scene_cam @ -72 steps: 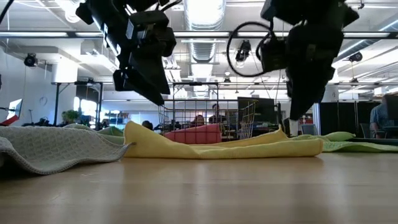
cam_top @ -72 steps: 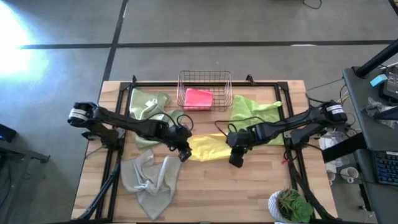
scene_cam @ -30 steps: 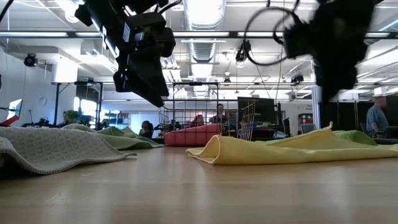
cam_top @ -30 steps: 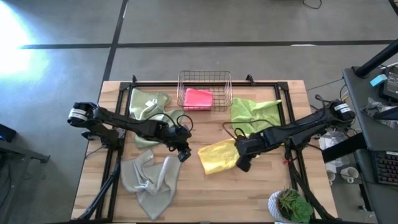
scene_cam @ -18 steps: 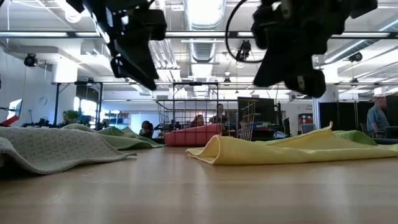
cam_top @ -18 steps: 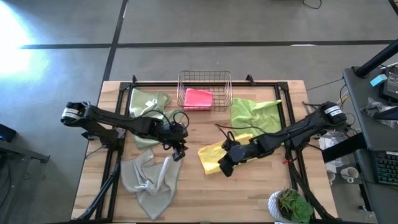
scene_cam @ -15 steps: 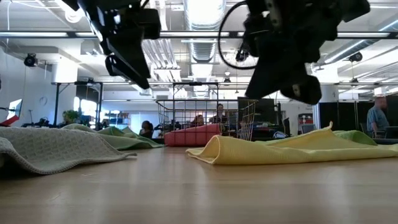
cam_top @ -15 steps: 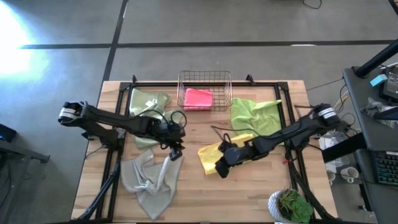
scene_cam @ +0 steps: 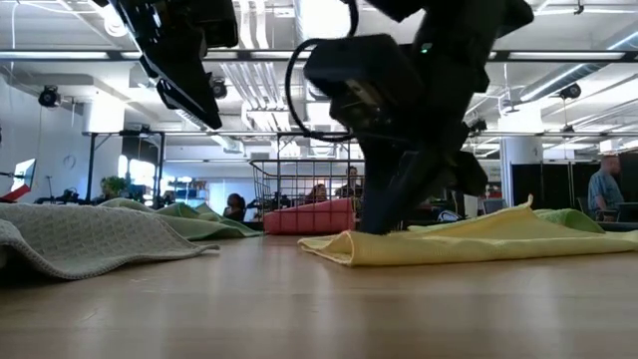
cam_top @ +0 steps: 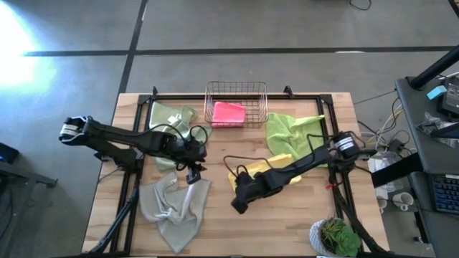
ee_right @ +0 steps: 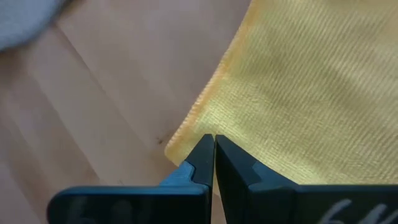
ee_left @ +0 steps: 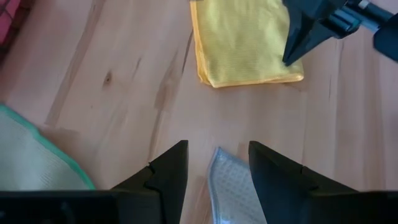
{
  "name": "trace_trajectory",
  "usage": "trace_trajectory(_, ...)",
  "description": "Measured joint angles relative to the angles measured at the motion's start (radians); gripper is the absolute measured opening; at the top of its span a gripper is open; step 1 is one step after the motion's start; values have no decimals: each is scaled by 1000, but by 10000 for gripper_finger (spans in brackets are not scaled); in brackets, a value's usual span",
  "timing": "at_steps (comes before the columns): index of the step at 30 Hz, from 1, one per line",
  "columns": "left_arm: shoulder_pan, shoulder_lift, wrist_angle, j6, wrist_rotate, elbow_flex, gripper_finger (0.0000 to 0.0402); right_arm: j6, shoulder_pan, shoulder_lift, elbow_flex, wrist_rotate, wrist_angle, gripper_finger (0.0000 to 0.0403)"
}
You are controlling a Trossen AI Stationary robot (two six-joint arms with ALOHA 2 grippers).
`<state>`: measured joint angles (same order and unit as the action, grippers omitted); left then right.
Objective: Fold microfiber towels
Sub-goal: Fold the yellow microfiber cloth
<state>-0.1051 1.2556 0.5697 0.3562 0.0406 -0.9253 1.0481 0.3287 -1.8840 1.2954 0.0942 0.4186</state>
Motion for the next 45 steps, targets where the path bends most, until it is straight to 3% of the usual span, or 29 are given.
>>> trace_trajectory(5, 0, 7, 0, -35, 0, 1, 153, 21, 17, -60, 81, -23, 108, 8)
trace_trajectory(13, 0, 8, -1, -109, 0, 7, 153, 90, 61, -119, 130, -67, 104, 8)
trace_trajectory(29, -25, 8, -25, -322, -20, 53, 153, 215, 216, -95, 158, -154, 300, 8)
trace_trajectory(33, -37, 8, -72, -344, -24, 53, 153, 217, 253, -51, 162, -87, 313, 8)
trace_trajectory(40, -58, 8, -243, -347, -70, 55, 153, 205, 304, 45, 169, 130, 315, 8)
trace_trajectory(45, -104, 25, -383, -500, -74, 55, 153, 171, 350, 89, 169, 235, 346, 8)
